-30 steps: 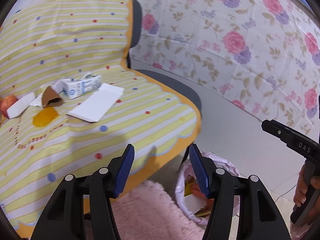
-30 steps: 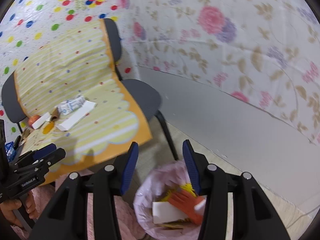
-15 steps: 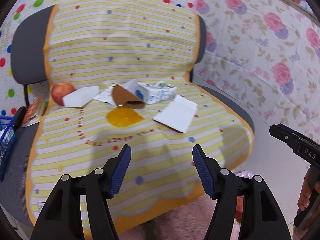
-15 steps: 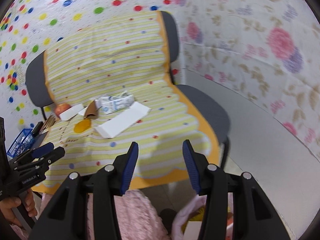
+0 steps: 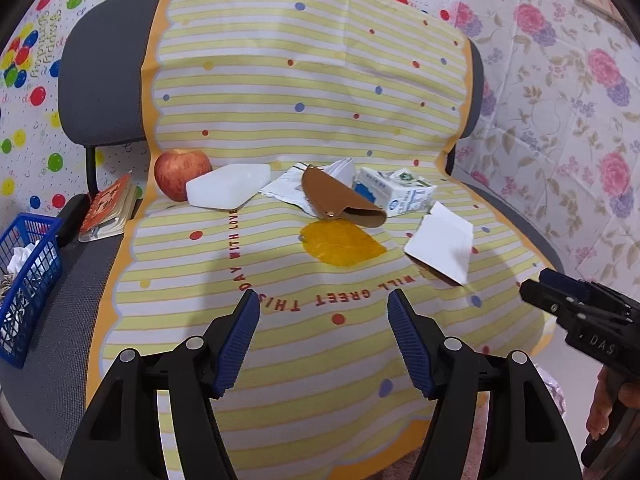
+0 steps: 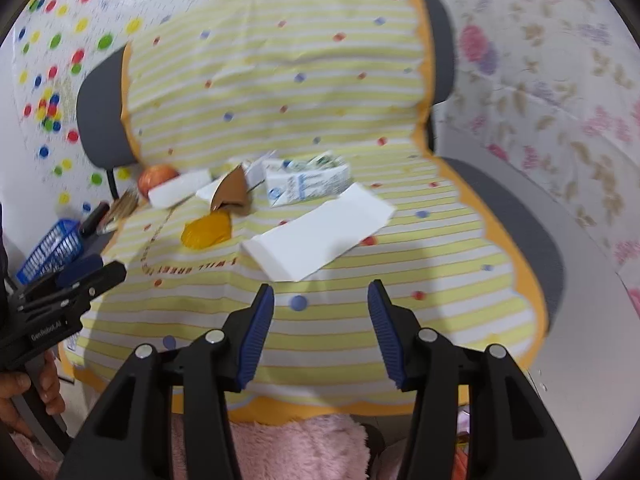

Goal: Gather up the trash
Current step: 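Return both tools to the chair above the remaining trash, then grasp the white paper sheet with the right tool while the left tool grasps the yellow foam piece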

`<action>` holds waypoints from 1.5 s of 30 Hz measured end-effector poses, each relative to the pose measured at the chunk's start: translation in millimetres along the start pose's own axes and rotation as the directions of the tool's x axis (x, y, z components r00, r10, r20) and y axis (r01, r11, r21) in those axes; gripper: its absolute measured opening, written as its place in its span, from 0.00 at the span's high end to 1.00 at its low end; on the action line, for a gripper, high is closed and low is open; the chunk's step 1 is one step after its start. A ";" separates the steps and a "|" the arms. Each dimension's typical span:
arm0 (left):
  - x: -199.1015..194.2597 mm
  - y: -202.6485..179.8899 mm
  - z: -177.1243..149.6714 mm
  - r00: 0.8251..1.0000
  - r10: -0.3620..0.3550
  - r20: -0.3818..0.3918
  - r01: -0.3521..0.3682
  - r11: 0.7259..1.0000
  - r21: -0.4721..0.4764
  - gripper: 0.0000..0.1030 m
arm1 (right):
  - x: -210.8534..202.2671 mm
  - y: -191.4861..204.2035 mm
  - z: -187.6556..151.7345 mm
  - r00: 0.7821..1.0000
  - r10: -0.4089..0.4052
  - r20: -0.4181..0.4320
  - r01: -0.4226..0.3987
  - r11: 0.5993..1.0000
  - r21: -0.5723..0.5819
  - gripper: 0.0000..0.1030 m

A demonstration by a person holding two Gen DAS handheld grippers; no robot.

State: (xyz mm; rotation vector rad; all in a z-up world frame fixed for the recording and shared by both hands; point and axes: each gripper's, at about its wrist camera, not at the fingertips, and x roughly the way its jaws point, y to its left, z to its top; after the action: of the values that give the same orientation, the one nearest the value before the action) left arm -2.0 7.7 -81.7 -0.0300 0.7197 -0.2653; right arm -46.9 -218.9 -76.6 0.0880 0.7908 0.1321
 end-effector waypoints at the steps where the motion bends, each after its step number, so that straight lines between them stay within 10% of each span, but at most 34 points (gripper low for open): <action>1: 3.9 2.4 0.3 1.000 0.005 -0.004 -0.005 1.000 -0.002 0.35 | 6.4 3.5 0.4 1.000 0.004 -0.010 -0.005 1.000 -0.013 0.53; 14: 43.3 17.4 11.9 0.999 0.004 -0.042 -0.004 1.000 -0.007 0.35 | 76.8 32.6 8.5 0.996 -0.051 -0.071 0.037 0.982 -0.184 0.56; 20: 55.4 12.9 14.8 0.998 -0.007 -0.066 0.008 1.000 0.013 0.35 | 88.9 42.3 13.6 0.998 -0.028 -0.057 0.011 0.961 -0.276 0.77; 25: 67.2 4.0 20.5 0.995 -0.021 -0.095 0.023 0.999 0.026 0.35 | 80.2 37.6 20.1 0.999 -0.007 -0.033 -0.001 0.969 -0.245 0.97; 36: 106.2 -15.9 47.3 0.986 -0.036 -0.164 0.043 0.998 0.037 0.37 | 38.3 3.4 36.0 0.998 0.026 0.064 -0.018 0.993 -0.120 0.98; 42: 114.6 -27.8 45.3 0.988 0.036 -0.152 -0.013 0.989 0.150 0.54 | 36.1 -6.3 34.7 0.997 0.038 0.060 -0.033 0.996 -0.083 0.98; 45: 109.8 -32.8 39.6 0.987 -0.007 -0.158 0.034 0.986 0.165 0.77 | 36.2 -10.6 32.4 0.998 0.040 0.054 -0.036 0.997 -0.066 0.98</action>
State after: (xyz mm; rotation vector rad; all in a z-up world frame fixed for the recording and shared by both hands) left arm 95.4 -54.0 -119.1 0.1452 0.8518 -0.3501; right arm 2.3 -224.8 -80.7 0.0452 0.7289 0.1904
